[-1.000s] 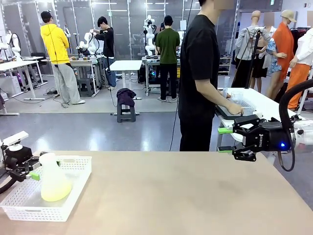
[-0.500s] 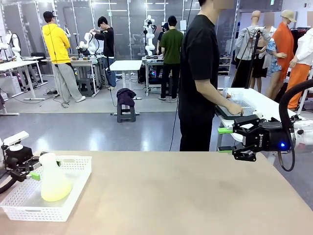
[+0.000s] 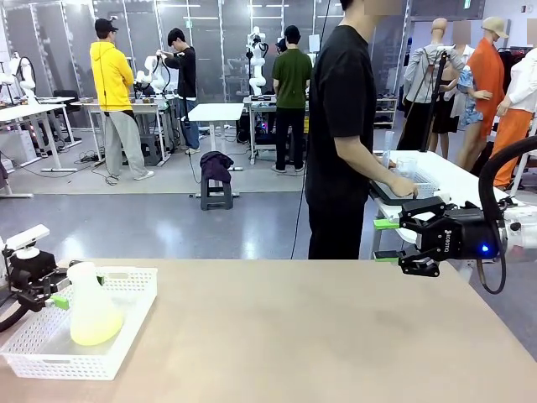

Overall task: Prepare the solutions needed for the experiment.
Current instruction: When the human places the Big flask in the center of the table, pick up the Big flask and place it in the left Organizing basket.

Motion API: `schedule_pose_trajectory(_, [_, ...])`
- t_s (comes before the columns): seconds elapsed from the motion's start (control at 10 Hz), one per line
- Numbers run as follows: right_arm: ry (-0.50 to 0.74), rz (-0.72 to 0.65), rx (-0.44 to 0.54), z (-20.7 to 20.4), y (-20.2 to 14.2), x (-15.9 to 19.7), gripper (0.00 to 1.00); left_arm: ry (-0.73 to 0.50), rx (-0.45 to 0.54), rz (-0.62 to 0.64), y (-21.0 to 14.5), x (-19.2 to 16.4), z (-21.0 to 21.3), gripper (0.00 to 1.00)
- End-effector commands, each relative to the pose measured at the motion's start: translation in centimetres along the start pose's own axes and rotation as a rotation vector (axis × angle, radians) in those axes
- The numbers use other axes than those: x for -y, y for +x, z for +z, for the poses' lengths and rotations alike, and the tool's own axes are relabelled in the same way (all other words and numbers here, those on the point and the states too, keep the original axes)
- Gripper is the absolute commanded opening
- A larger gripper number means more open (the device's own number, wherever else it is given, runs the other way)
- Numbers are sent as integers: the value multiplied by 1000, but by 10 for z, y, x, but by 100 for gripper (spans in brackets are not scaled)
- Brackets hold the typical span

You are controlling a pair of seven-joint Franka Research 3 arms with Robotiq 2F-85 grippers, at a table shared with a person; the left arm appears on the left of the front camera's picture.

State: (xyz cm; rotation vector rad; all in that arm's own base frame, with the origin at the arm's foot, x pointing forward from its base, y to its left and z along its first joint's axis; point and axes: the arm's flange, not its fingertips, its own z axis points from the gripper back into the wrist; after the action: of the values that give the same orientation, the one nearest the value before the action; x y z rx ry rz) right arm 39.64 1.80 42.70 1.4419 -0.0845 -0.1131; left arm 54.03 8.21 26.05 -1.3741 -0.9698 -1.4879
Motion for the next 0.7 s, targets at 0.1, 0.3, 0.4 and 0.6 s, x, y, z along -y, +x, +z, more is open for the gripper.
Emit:
schedule_pose_trajectory(0.1, [6, 2, 8, -1, 1, -1, 63, 56, -5, 13, 6, 11, 11, 100])
schedule_pose_trajectory(0.3, [6, 2, 8, -1, 1, -1, 63, 102, -28, 64, 12, 36, 32, 100])
schedule_pose_trajectory(0.4, [6, 2, 8, -1, 1, -1, 63, 122, -17, 90, 19, 50, 45, 100])
schedule_pose_trajectory(0.6, [6, 2, 8, -1, 1, -1, 63, 229, 57, 397, 37, 73, 63, 100])
